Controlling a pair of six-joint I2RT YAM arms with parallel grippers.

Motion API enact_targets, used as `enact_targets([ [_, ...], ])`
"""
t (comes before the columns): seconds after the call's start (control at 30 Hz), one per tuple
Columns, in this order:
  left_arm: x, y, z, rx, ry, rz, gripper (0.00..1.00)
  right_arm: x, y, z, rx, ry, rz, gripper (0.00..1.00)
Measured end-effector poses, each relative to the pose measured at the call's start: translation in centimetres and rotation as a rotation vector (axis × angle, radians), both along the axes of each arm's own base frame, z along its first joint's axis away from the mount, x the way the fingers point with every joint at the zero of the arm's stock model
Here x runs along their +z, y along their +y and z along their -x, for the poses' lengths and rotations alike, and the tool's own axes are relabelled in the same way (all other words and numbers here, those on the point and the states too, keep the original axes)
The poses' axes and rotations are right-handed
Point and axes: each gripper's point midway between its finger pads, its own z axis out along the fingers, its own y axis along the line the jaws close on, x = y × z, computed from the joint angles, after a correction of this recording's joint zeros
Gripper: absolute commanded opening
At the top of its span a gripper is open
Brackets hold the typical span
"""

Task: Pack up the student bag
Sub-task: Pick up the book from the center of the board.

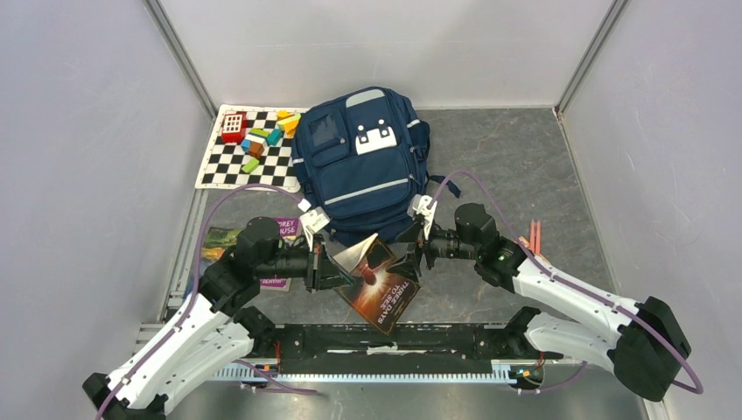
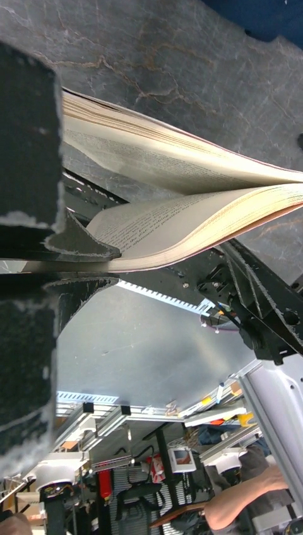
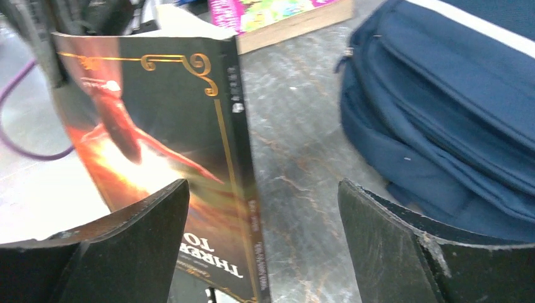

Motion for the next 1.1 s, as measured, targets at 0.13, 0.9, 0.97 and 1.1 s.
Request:
enact_targets([
  [0.13,0.2,-0.2,0.3,-0.034,-0.005,0.012,0.02,0.2,0.7,2.1,0.117,0.059,-0.033,0.81],
  [0.9,2.5,-1.3,-6.6,0.088,-0.231,-0.11,0.94,0.5,-4.6,-3.3,-0.255,0.136,-0.081,0.0],
  [0.97,1.9,-1.7,-8.4,0.114,-0.232,-0.163,0.93,0.8,-7.4,-6.2,-0.428,0.106,-0.062,0.0],
  [1.1,-0.5,-2.9,-11.2,0.135,-0.203,-0.268,0.91,0.2,-14.2,-10.9,-0.75,0.102,-0.017,0.0],
])
